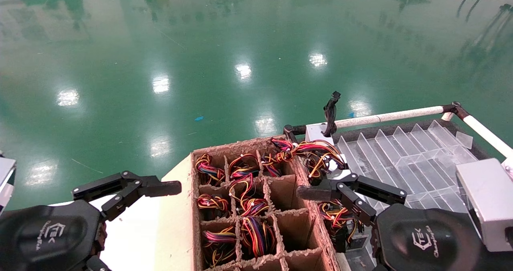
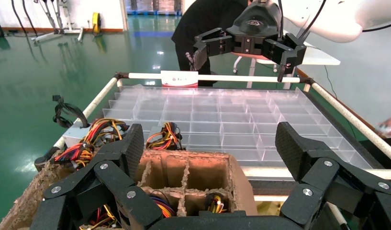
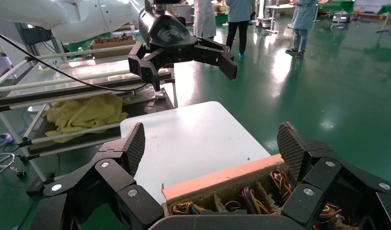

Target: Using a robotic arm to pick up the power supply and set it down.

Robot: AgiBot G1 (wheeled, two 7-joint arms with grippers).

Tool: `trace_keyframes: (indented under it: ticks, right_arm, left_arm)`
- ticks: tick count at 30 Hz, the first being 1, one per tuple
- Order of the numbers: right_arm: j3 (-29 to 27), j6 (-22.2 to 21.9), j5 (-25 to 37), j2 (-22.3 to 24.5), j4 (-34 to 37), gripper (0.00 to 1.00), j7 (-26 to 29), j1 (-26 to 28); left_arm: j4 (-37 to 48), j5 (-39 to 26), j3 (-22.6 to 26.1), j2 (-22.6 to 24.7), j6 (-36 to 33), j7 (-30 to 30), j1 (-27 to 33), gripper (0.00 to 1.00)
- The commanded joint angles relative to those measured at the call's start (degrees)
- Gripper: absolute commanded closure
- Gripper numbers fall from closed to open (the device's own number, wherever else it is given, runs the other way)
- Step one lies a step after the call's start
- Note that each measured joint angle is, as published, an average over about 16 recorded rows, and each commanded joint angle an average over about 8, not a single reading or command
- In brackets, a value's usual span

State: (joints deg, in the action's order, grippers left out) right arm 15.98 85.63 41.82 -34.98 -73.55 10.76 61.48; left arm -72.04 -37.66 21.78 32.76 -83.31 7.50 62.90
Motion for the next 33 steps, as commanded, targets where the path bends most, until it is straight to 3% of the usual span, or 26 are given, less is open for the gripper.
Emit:
trace_keyframes:
  ticks: [1, 23, 33]
  right_arm:
    - [0.0, 0.0, 0.0, 0.0, 0.0, 0.00, 0.0, 0.0]
    - [0.1, -0.3, 0.5, 0.1, 0.3, 0.00, -0.1, 0.0]
    - [2.9, -3.5, 8.5, -3.7, 10.2, 0.00, -3.8, 2.8]
  left_arm:
    - [0.0, 0.0, 0.0, 0.0, 0.0, 0.0, 0.0, 1.00]
    - [0.0, 0.0, 0.0, 0.0, 0.0, 0.0, 0.0, 1.00]
    - [0.0, 0.0, 0.0, 0.0, 0.0, 0.0, 0.0, 1.00]
